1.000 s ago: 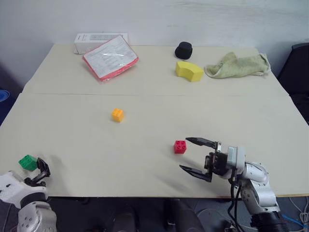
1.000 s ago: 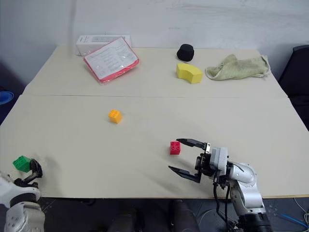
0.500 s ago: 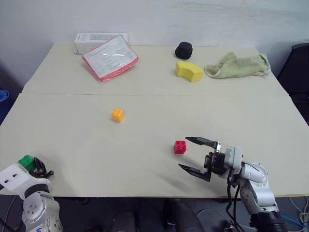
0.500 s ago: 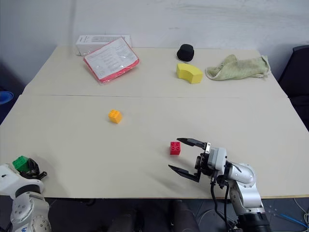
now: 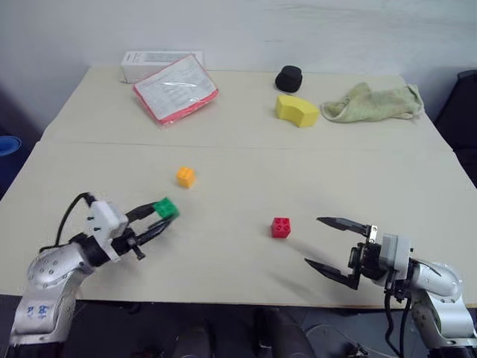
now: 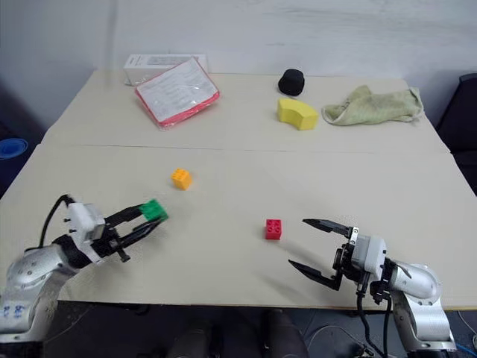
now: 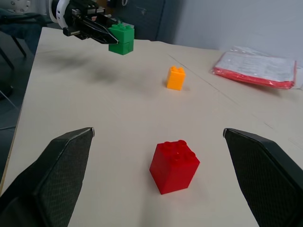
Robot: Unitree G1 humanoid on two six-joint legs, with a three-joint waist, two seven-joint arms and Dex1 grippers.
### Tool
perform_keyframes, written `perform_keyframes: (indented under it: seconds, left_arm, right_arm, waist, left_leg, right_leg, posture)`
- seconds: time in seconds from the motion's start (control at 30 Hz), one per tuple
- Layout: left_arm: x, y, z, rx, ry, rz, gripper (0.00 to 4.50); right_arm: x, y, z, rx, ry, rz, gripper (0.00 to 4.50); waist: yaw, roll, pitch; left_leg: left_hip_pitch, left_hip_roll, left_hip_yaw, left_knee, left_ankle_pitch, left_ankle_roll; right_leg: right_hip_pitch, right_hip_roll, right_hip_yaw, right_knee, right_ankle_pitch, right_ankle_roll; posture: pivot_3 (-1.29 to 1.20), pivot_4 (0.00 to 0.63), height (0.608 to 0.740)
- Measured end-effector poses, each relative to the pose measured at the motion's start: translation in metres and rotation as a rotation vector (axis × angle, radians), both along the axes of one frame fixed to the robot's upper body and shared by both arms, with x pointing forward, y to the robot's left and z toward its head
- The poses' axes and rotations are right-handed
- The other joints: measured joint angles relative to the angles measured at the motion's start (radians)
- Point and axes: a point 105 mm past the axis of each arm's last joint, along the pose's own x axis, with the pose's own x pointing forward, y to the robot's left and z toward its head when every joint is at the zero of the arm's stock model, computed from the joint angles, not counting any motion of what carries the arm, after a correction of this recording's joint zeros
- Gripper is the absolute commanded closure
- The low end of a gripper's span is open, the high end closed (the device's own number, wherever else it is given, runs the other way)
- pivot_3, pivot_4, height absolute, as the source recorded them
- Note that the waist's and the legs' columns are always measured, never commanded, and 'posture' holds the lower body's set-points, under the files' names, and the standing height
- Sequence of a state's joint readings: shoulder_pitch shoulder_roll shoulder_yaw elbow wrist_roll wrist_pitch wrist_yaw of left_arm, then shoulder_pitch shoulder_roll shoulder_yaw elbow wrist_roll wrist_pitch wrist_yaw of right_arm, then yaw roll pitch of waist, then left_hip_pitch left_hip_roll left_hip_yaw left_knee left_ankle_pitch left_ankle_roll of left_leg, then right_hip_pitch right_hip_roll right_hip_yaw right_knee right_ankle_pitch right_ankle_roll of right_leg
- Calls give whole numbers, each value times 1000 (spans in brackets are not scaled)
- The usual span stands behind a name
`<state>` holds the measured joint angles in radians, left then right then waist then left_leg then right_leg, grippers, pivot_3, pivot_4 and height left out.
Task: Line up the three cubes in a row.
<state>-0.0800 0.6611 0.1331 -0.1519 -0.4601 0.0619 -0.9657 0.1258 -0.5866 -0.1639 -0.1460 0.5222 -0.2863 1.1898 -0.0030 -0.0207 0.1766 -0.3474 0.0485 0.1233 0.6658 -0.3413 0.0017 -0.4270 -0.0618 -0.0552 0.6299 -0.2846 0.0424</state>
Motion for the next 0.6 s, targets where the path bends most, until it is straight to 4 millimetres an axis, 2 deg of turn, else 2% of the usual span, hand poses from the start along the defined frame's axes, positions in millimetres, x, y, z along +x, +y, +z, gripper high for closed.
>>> perform_keyframes:
  seconds: [0.1,0.2,0.4,0.6]
  left_arm:
    - [7,-38,-11,157,26,-315,3034]
    - [27,-60,-15,247,5,-459,3034]
    - [49,-91,-16,301,-31,-564,3034]
    - [51,-95,-34,315,25,-559,3034]
  right_arm:
    - [-1,-3,1,-3,-4,-34,0]
    - [-7,-5,0,-5,1,-73,0]
    - [-18,-12,1,-22,2,-140,0]
    - [-23,-13,0,-36,5,-182,0]
  waist:
    - [2,1,0]
    - [5,2,0]
    - [0,2,0]
    - [1,1,0]
  left_leg:
    - [0,-1,1,0,4,-6]
    - [-3,-1,0,2,5,-5]
    - [-3,-1,2,3,6,-4]
    - [-4,-1,1,3,6,-4]
  right_leg:
    - [0,1,0,0,0,0]
    - [-1,2,0,0,1,2]
    - [-2,2,2,-1,2,4]
    - [-2,2,2,-1,2,4]
  posture:
    - [0,150,740]
    - [0,150,740]
    - [0,150,740]
    - [0,150,740]
